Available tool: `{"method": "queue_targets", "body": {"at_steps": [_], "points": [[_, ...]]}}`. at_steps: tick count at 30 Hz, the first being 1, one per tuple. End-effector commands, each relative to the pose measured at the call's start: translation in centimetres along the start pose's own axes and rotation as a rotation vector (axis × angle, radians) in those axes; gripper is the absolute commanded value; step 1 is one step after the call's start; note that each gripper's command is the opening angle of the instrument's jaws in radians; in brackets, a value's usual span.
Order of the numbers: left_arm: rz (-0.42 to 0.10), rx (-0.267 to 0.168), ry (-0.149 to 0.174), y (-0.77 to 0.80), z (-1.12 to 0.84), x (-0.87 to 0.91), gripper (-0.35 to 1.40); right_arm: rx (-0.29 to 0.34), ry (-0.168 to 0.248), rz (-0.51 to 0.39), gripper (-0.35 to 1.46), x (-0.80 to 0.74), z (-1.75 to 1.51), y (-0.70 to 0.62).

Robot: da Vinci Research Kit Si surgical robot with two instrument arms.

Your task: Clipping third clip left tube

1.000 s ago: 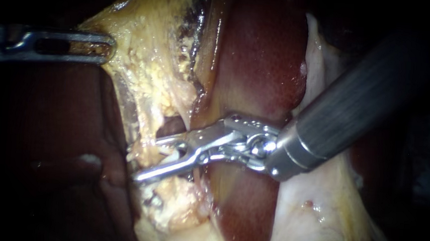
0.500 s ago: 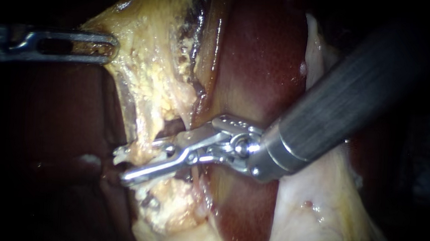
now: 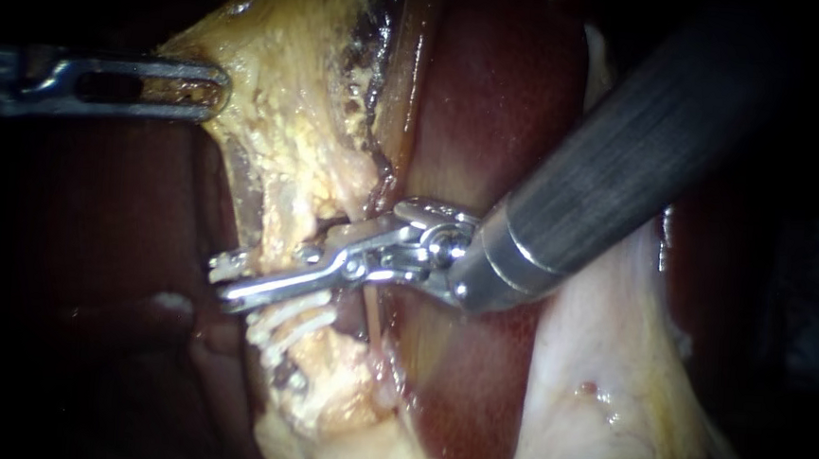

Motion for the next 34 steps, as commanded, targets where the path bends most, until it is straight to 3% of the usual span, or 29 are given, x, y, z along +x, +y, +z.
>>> {"method": "queue_targets", "body": {"at_steps": [1,10,12,13,14,17,21,34], "points": [[0.0,0.0,0.0,0.0,0.0,0.0,-0.35,-0.003,0.002,0.0,0.35,0.01,0.0,-0.02],[0.0,0.0,0.0,0.0,0.0,0.0,-0.35,-0.014,0.012,0.0,0.22,0.02,0.0,-0.03],[0.0,0.0,0.0,0.0,0.0,0.0,-0.35,-0.018,0.015,0.0,-0.03,0.02,-0.03,-0.02],[0.0,0.0,0.0,0.0,0.0,0.0,-0.35,-0.018,0.015,0.0,-0.31,0.01,-0.04,-0.02],[0.0,0.0,0.0,0.0,0.0,0.0,-0.35,-0.023,0.02,0.0,-0.35,0.01,-0.07,-0.01],[0.0,0.0,0.0,0.0,0.0,0.0,-0.35,-0.049,0.034,-0.001,-0.35,0.02,-0.09,0.02],[0.0,0.0,0.0,0.0,0.0,0.0,-0.35,-0.123,-0.001,-0.005,-0.35,0.02,-0.11,0.02],[0.0,0.0,0.0,-0.01,0.01,0.0,-0.35,-0.114,-0.009,-0.004,-0.35,0.01,-0.1,0.0]]}}
